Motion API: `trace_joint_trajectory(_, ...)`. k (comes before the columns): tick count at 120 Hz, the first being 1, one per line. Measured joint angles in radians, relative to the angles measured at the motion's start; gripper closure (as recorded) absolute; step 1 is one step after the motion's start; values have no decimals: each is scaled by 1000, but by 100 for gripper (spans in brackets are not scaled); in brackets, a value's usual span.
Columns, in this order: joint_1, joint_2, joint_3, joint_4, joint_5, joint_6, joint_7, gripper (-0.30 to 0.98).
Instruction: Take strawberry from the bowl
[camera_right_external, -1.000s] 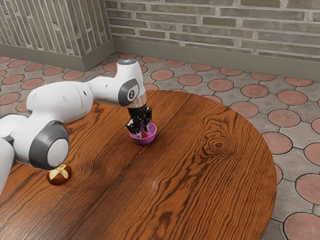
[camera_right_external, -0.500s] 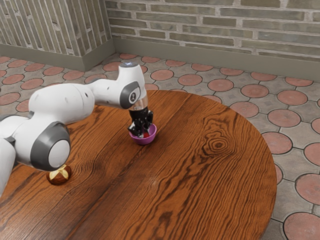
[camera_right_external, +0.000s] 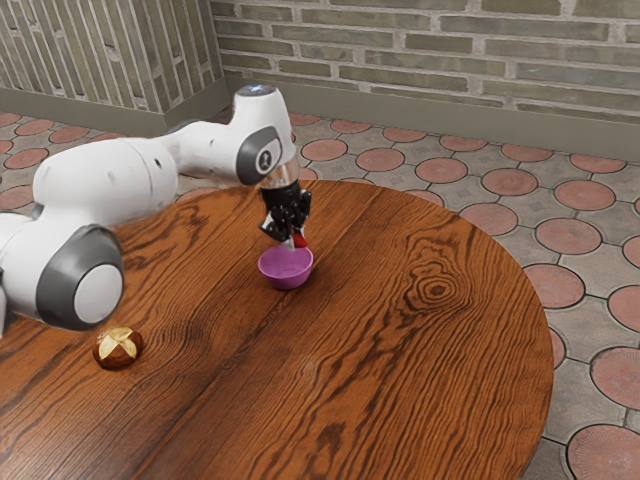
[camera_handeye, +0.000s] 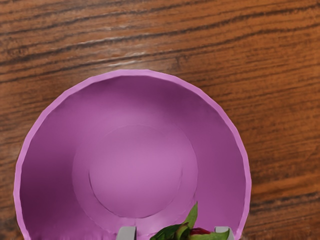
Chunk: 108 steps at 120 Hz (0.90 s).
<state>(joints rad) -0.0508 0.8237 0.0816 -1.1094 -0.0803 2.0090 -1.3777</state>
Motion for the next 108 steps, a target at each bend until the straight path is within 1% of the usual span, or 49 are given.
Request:
trace_joint_trajectory(12, -59, -29, 0, -3, 4, -19, 0, 73)
trace_joint_trajectory(26, -120, -24, -3, 3, 4, -25, 1, 74)
trace_joint_trajectory(45, -163, 5, -30, 3, 2, -15, 1, 75)
trace_joint_trajectory(66, -176, 53, -60, 2, 1, 20, 3, 75)
trace_joint_trajectory(92, -179, 87, -74, 2, 0, 58, 3, 75)
trace_joint_trajectory(99, -181, 88, -75, 1, -1, 67, 3, 68)
trace_joint_trajectory(108, -181, 87, -75, 0, -4, 79, 4, 51)
